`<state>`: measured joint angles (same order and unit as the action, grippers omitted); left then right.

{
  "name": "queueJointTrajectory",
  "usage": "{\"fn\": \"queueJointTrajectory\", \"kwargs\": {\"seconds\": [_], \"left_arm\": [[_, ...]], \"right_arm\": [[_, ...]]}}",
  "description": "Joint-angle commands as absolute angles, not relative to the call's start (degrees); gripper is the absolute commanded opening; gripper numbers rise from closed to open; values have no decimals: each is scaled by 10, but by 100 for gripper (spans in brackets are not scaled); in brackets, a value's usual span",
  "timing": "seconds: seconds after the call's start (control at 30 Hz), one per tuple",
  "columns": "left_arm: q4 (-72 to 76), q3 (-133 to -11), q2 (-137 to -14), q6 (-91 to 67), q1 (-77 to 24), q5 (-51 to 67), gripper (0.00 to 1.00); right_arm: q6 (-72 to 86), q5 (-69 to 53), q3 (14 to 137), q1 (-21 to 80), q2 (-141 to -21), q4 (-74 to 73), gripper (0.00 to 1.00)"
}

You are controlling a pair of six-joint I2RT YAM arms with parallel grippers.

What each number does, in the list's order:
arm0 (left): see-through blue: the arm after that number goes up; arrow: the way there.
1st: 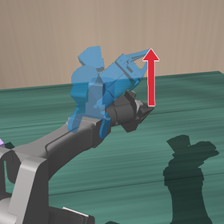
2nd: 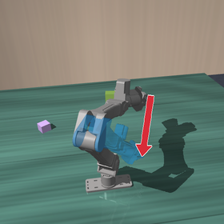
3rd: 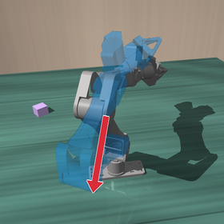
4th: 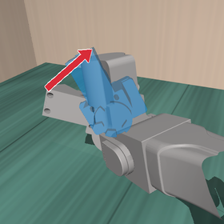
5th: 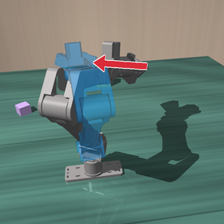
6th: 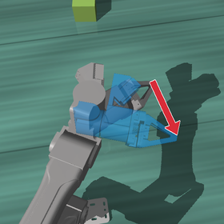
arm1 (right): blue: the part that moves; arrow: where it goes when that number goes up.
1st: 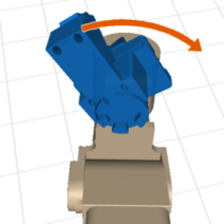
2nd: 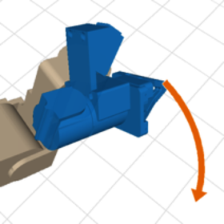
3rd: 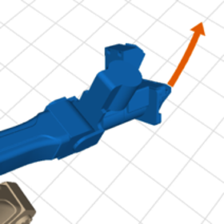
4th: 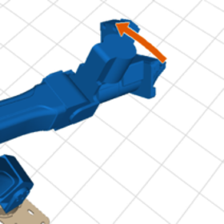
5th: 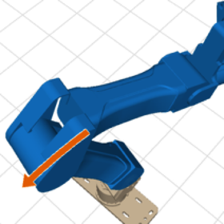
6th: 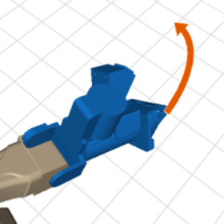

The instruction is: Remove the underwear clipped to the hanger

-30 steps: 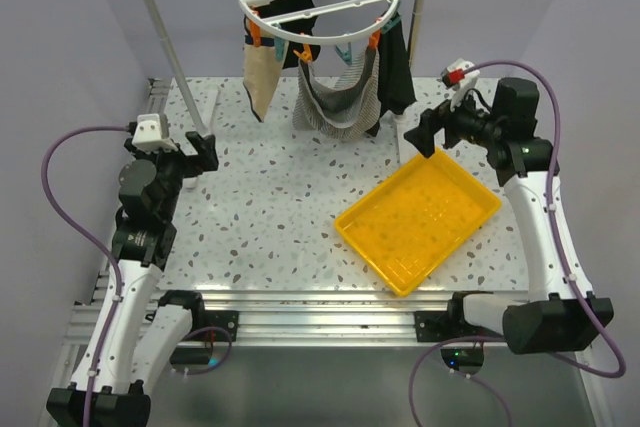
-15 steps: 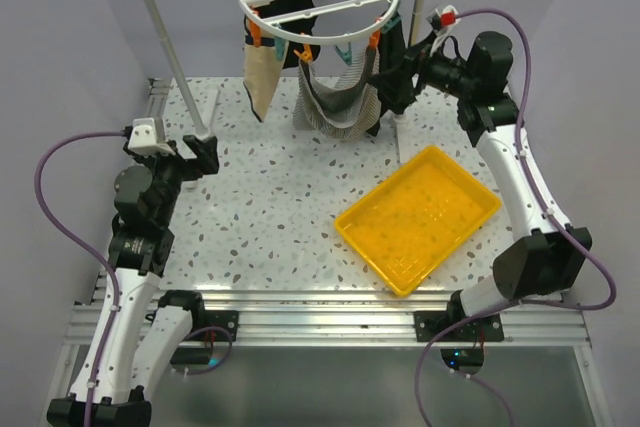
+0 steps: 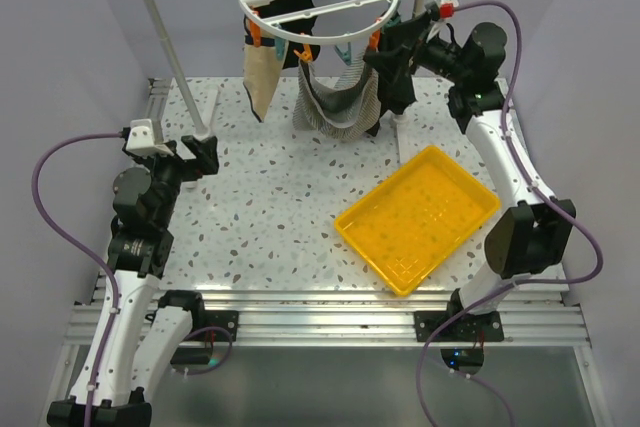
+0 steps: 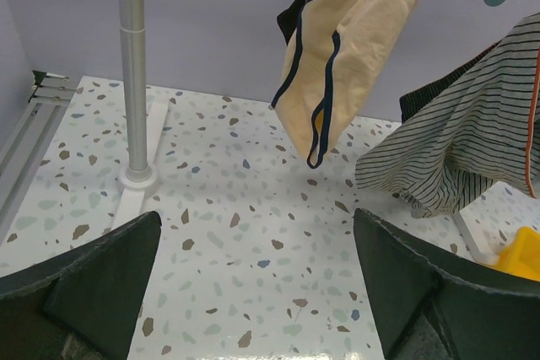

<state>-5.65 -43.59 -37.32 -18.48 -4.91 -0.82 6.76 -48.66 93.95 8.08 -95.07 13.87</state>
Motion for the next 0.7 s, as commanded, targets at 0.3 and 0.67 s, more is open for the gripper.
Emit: {"fn": "queueJointTrajectory", "kwargs": {"seconds": [0.3, 0.67], "left_arm": [[-42, -442, -373, -192, -49, 11, 100], [-33, -439, -373, -194, -49, 12, 100]], "right_arm": [[53, -522, 993, 80, -993, 237, 89], [98, -541, 1004, 80, -1018, 294, 74]]}}
